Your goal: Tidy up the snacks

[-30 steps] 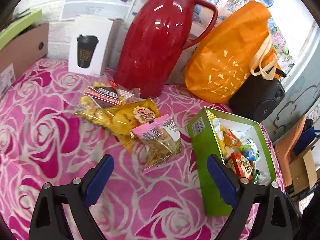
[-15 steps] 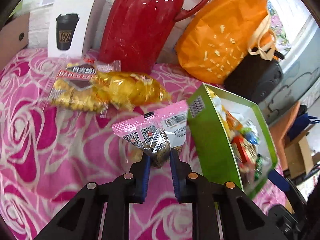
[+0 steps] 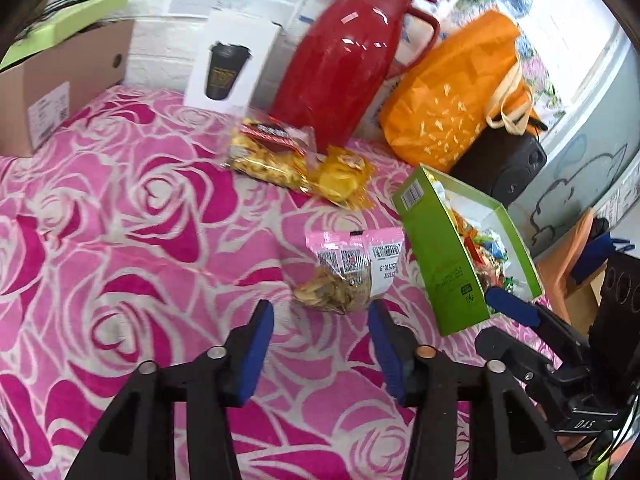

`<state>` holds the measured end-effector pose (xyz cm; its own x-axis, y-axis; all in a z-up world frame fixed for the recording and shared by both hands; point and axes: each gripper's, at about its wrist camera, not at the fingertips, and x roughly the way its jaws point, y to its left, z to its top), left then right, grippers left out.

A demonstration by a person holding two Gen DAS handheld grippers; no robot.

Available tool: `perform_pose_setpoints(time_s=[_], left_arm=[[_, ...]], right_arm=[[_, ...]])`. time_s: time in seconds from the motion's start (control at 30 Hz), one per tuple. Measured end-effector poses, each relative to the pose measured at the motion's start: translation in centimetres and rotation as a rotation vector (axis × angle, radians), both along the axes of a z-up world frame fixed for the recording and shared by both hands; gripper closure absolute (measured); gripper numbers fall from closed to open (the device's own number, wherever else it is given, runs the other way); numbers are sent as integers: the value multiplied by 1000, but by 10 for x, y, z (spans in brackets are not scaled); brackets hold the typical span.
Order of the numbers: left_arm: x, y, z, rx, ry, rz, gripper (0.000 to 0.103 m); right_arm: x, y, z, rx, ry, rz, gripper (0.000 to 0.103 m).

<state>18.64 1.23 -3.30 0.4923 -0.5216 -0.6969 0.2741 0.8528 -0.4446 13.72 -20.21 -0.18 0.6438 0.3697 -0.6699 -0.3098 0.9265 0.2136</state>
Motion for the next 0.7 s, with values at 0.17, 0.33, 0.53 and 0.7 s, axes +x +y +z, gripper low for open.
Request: perform_pose_setpoints(time_s=[0.17,0.33,0.53,0.7], left_arm=[[6,14,-3,-55,31,16,51],[18,-6,-2,-64,26,-42,51],[51,-25,-7,-75,52,-72,51],[69,-36,-13,-80,70,-111,51]], right_arm=[[8,19,-11,11,35,34,26],[25,32,-27,1,64,44,34],[47,33,-35,-5,63,29,36],[65,29,-40,0,47,-12,36]])
